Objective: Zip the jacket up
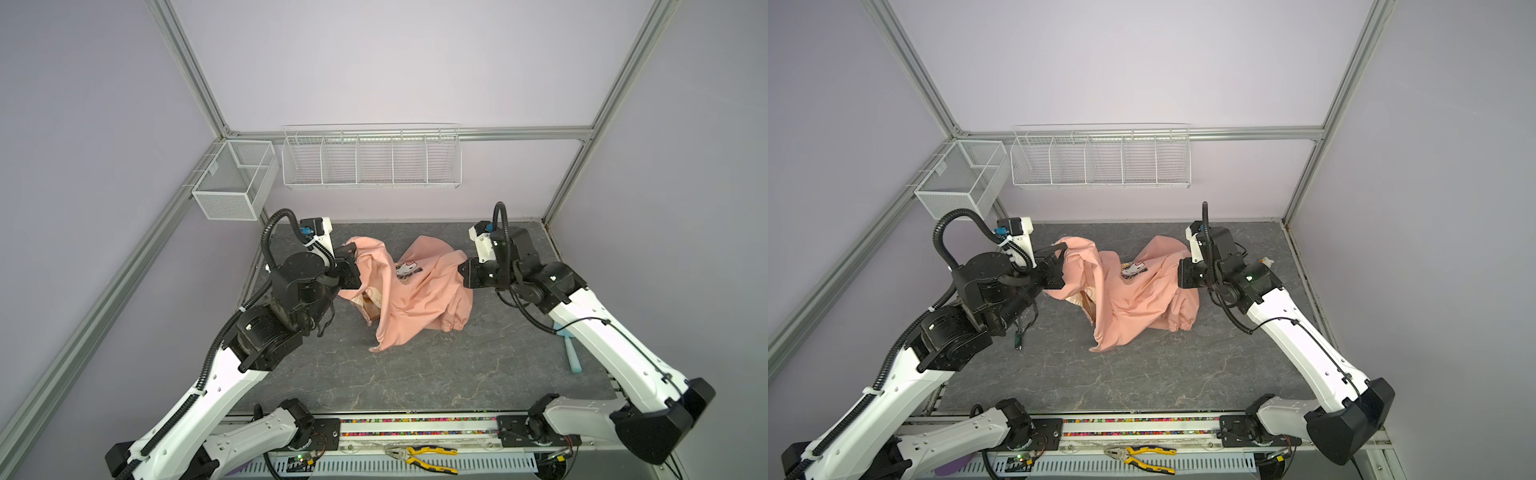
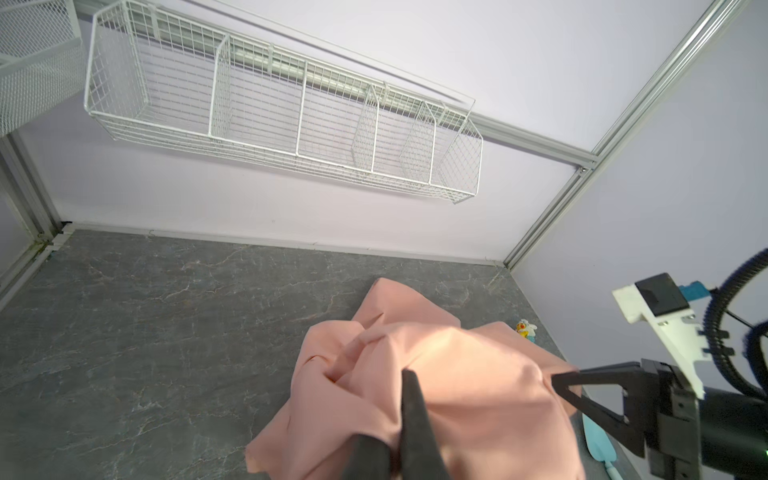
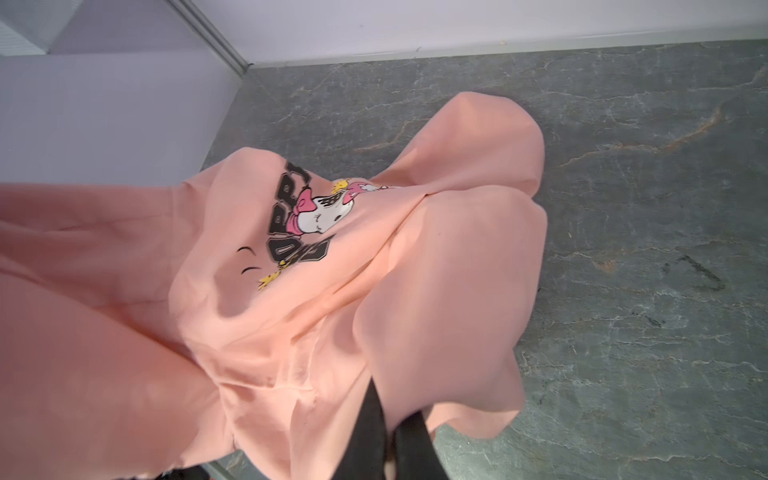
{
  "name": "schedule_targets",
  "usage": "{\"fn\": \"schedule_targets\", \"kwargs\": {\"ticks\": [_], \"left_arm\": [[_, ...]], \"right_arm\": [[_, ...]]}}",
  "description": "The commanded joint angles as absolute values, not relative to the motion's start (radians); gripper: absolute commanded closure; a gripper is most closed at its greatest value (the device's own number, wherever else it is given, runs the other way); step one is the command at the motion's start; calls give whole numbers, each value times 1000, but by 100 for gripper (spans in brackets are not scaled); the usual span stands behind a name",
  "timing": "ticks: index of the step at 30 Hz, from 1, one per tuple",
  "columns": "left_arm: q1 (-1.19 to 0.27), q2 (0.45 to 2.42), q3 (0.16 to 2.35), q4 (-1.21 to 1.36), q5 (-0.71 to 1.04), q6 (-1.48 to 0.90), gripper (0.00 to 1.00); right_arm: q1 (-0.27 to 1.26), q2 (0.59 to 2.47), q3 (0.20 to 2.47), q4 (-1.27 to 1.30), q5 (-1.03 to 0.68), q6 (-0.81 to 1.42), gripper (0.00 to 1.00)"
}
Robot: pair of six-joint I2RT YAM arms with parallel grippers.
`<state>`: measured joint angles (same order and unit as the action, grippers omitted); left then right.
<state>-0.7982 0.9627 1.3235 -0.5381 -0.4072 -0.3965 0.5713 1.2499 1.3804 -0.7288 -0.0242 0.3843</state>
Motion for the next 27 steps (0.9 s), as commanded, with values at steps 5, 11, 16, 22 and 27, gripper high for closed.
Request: {"fn": "schedule_targets", "kwargs": {"ticks": [5,11,16,22,27], "left_arm": [[-792,909,1413,-462,-466,-328,100],[-792,885,1410,-422,-462,-313,100],[-792,950,1378,-373,-424,-317,100],[-792,1080,1398,-349,-414,-325,100],[-792,1190,1411,-309,-453,-293,100]], "right_arm": [[569,1071,1413,-733,-183,279,88],[567,995,1366,-650,-255,255,84],[543,1119,1381,-680,-208,270,91],[529,1262,1368,-752,-47,304,39],[521,1299,1237,-740,-5,343,20]]}}
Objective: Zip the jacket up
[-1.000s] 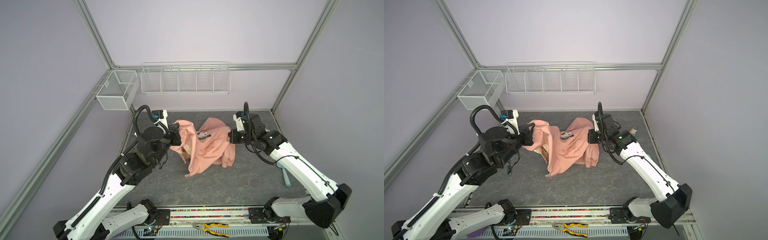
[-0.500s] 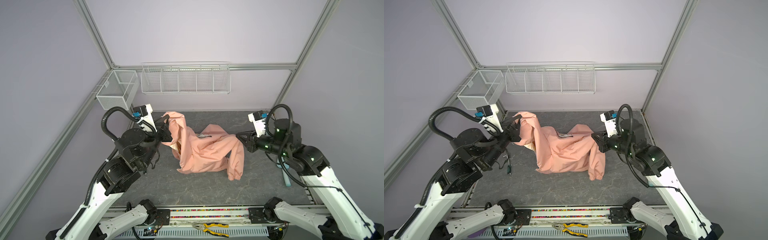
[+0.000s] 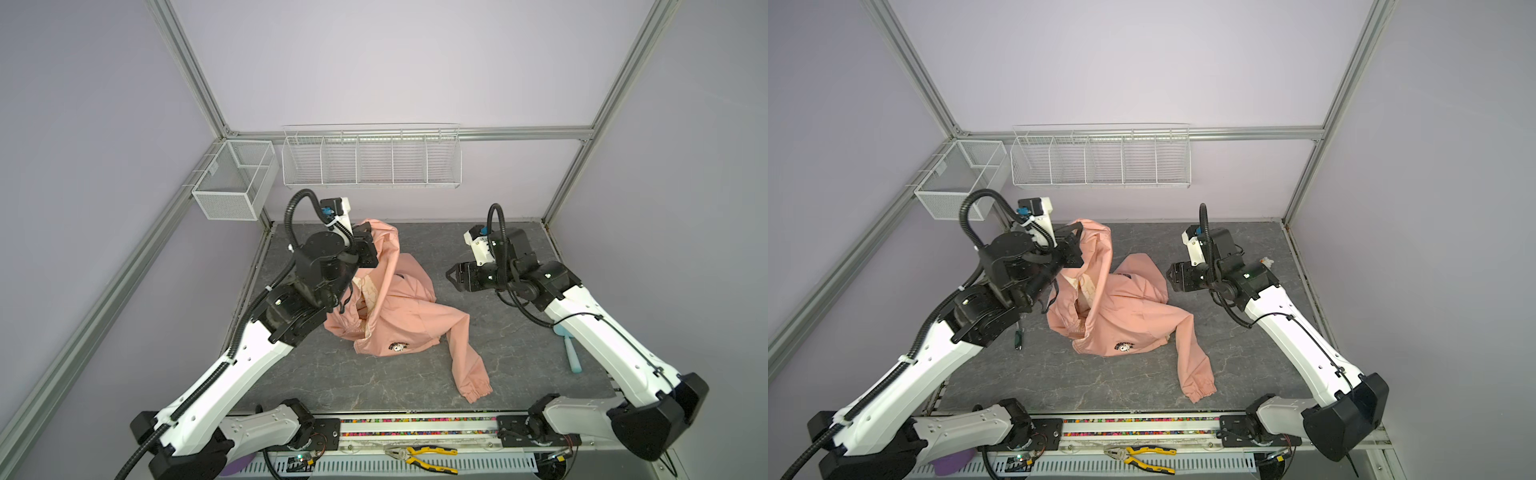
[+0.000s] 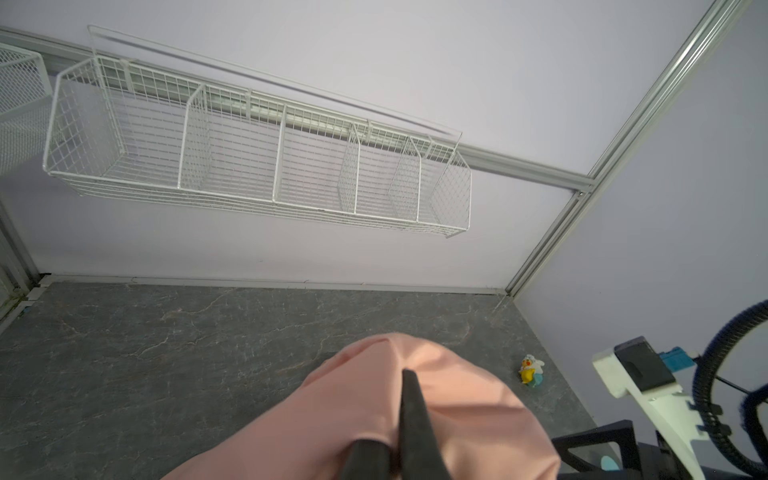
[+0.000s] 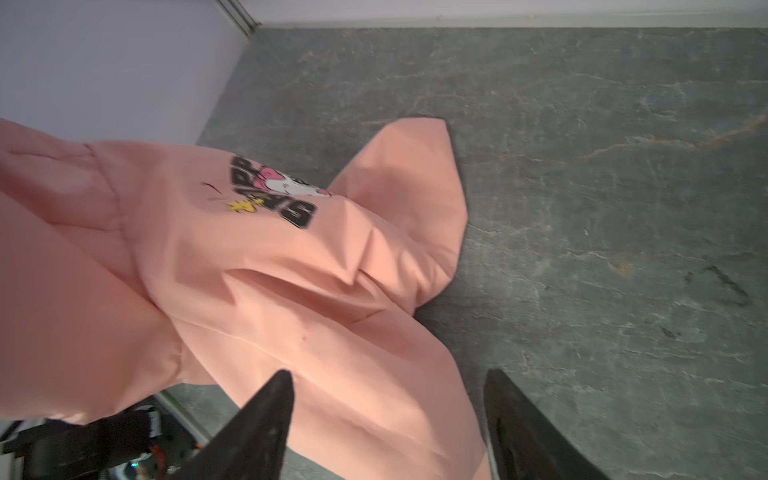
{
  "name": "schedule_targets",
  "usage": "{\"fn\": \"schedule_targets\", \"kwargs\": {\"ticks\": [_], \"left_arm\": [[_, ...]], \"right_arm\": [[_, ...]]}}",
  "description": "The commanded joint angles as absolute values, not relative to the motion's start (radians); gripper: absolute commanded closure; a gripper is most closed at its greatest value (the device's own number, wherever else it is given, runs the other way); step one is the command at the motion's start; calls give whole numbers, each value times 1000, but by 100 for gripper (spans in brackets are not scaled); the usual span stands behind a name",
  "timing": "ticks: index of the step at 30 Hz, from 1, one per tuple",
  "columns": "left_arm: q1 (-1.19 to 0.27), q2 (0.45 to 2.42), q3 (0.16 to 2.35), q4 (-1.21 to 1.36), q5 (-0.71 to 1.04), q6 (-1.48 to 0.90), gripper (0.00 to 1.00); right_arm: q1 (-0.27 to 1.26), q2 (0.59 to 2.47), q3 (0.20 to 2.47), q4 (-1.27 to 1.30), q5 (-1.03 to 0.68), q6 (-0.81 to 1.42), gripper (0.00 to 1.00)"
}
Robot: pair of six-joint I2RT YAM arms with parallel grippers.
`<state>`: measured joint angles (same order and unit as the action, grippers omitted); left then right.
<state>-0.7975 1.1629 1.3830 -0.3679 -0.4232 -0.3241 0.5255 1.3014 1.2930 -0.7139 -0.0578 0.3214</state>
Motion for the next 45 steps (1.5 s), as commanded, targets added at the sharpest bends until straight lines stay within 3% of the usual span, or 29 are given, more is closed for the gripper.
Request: {"fn": "schedule_targets", "kwargs": {"ticks": [1,7,17,23,28,36,41,45], "left_arm": [[-792,1216,1415,-298,-473,-285,100],[-761,1429,1504,-299,-512,-274,100],[-684,1869,1859,-499,-579,-357,100],[-655,2006,1981,-592,-557,-435,53],[-655,1895,1878,-548,-576,-456,41],[-657,1483,1466,-293,-484,-404,37],[-655,1281,1311,-277,-330,-353,31],[-657,1175,1228,-368,-95,-324,29]], "right_arm": [[520,1299,1205,-729,-11,350,19],[535,1241,1011,-646,-76,405,11],[567,1130,851,-617,-101,469,9],[581,1118,832,-627,-93,482,9],[591,1111,826,-630,-82,482,7],[595,1103,841,-645,-28,482,7],[595,1071,873,-709,35,471,6],[593,1028,920,-768,54,453,4]]}}
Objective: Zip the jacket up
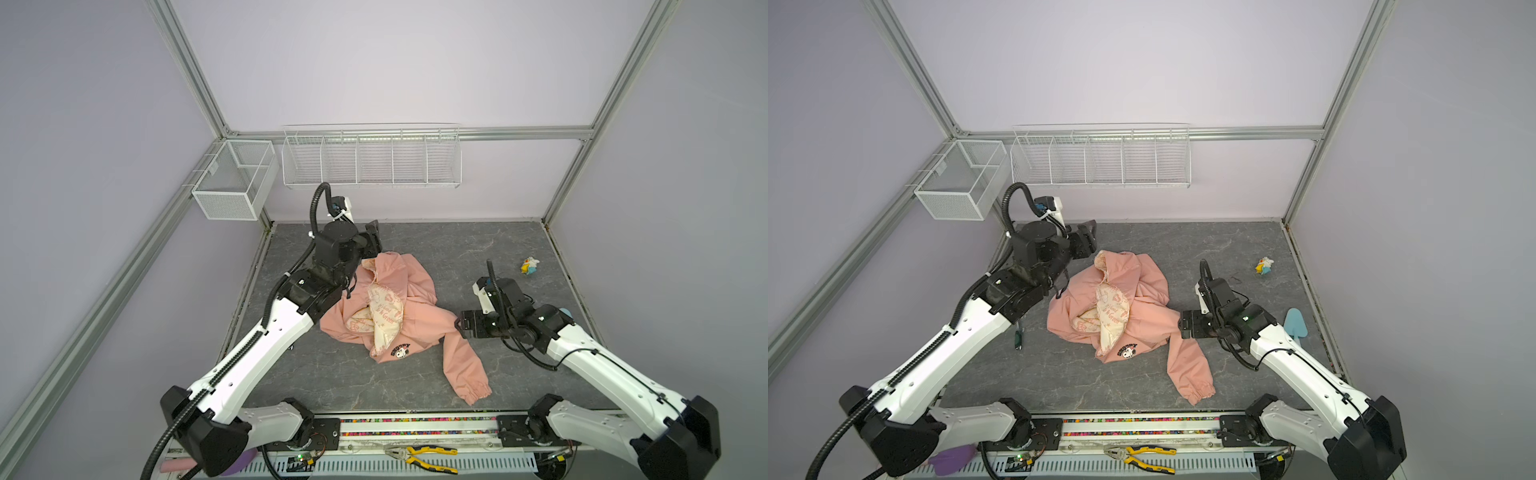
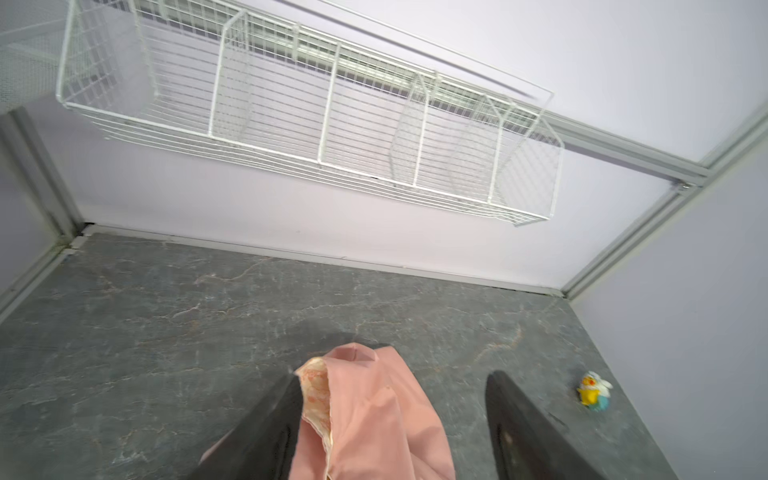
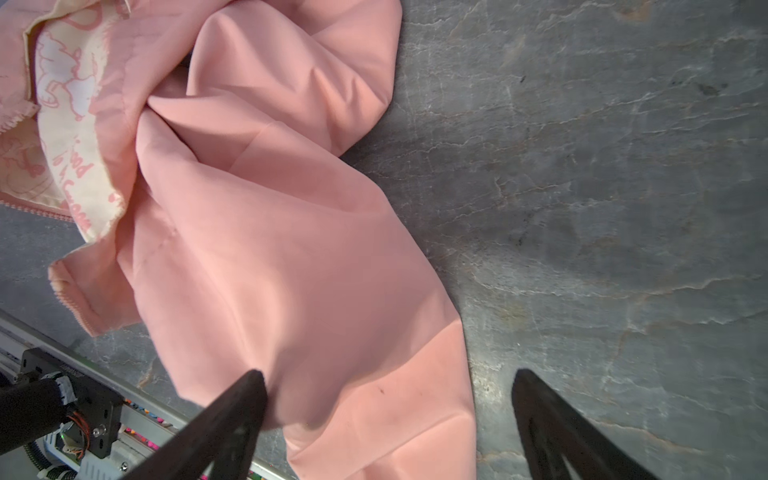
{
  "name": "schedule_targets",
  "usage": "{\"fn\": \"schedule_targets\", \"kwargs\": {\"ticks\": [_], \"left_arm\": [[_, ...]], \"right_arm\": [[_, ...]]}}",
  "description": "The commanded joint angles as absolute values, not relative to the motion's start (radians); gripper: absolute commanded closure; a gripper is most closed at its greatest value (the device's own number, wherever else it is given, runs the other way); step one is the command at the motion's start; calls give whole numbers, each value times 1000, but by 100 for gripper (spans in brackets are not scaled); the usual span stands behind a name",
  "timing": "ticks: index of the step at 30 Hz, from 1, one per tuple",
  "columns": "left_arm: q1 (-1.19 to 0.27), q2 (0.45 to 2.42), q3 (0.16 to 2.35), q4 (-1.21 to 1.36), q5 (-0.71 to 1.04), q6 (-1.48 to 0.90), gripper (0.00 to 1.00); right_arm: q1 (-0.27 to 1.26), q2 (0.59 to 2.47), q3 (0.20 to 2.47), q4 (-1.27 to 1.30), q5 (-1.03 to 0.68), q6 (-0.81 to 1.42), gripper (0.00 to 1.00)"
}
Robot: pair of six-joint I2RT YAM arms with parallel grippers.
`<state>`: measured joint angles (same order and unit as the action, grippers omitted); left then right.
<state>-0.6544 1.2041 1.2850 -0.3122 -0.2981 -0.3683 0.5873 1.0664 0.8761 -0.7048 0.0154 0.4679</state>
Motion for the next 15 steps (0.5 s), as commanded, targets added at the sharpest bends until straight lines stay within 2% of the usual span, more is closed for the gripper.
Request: {"fn": "schedule_targets", "kwargs": {"ticks": [1,4,10,15], "left_arm": [[-658,1149,1191,-387,-41,-321,30],[-703,1071,1081,-441,-33,-331,31],[-901,959,905,-515,-170,-367,34],[-1015,922,809,-516,-250,-416,36]], "right_arm": [[595,1020,925,-781,51,450,3],[596,1001,930,-803,21,446,3],[608,993,910,-818,-64,452,1],[675,1025,885,-808,-57,481,2]]}}
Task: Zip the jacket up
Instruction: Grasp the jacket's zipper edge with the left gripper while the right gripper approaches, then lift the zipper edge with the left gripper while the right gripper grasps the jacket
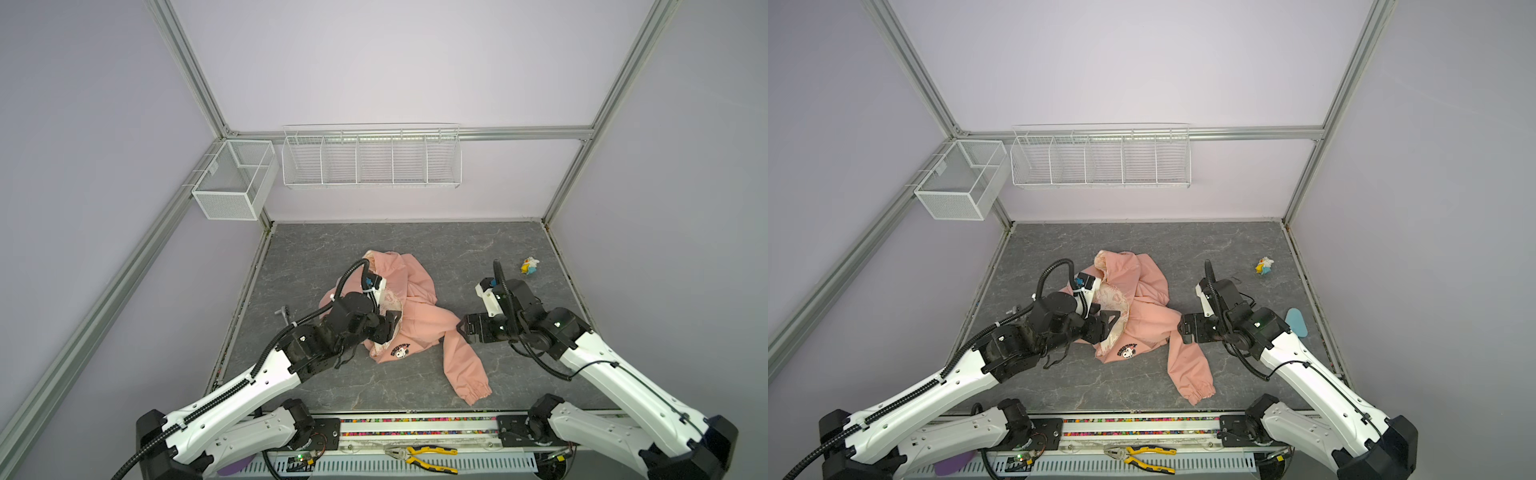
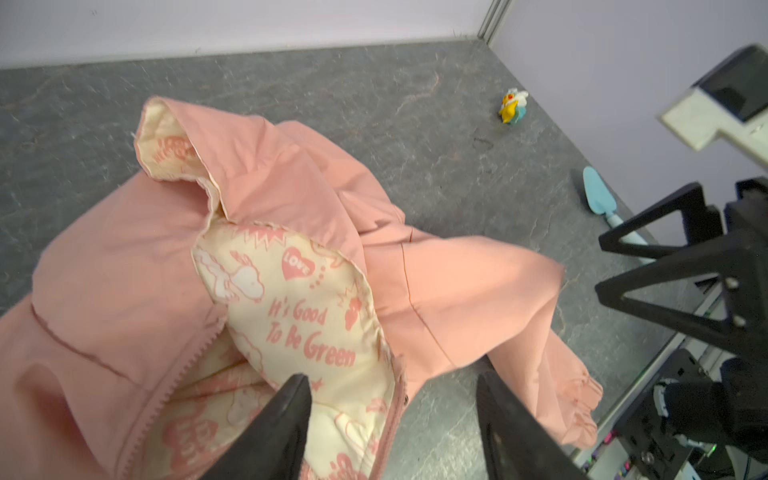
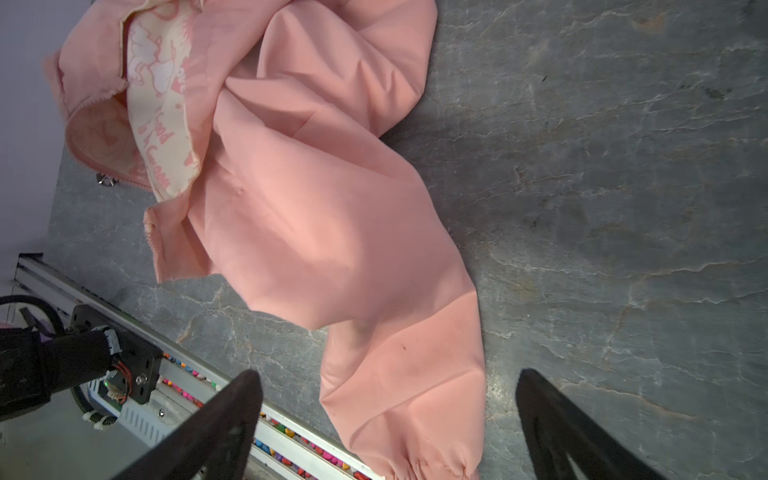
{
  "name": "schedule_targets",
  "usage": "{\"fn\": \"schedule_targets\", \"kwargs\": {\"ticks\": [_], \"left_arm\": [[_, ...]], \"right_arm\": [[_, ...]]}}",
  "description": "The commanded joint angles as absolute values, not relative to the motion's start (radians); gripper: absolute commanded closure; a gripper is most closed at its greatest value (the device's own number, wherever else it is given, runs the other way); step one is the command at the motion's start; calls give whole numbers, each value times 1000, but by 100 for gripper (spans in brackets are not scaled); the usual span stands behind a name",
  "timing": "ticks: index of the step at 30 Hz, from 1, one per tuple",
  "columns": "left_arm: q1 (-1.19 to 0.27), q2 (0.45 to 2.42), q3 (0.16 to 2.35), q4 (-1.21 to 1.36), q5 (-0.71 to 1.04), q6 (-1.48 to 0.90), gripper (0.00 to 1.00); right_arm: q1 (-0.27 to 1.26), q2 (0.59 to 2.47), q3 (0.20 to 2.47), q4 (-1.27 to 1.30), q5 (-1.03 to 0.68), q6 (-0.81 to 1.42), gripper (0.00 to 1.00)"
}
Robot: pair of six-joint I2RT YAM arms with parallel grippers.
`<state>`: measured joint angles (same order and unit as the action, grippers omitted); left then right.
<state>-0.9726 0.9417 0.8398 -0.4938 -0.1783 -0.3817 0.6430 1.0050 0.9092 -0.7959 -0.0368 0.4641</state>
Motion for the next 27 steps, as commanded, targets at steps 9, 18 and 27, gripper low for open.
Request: {"fn": "schedule_targets", "kwargs": {"ticks": [9,18,27], "left_arm": [[-1114,1044,802,-540,-392,-427,38],[-1115,1149,809,-454,-374,-413,39],[-1115,1276,860,-458,-425,-415,69]], "right_arm": [[808,1133,885,-788,50,547,3],[818,1191,861,-734,63,571,2],[821,1224,845,-683,45,584,16]]}}
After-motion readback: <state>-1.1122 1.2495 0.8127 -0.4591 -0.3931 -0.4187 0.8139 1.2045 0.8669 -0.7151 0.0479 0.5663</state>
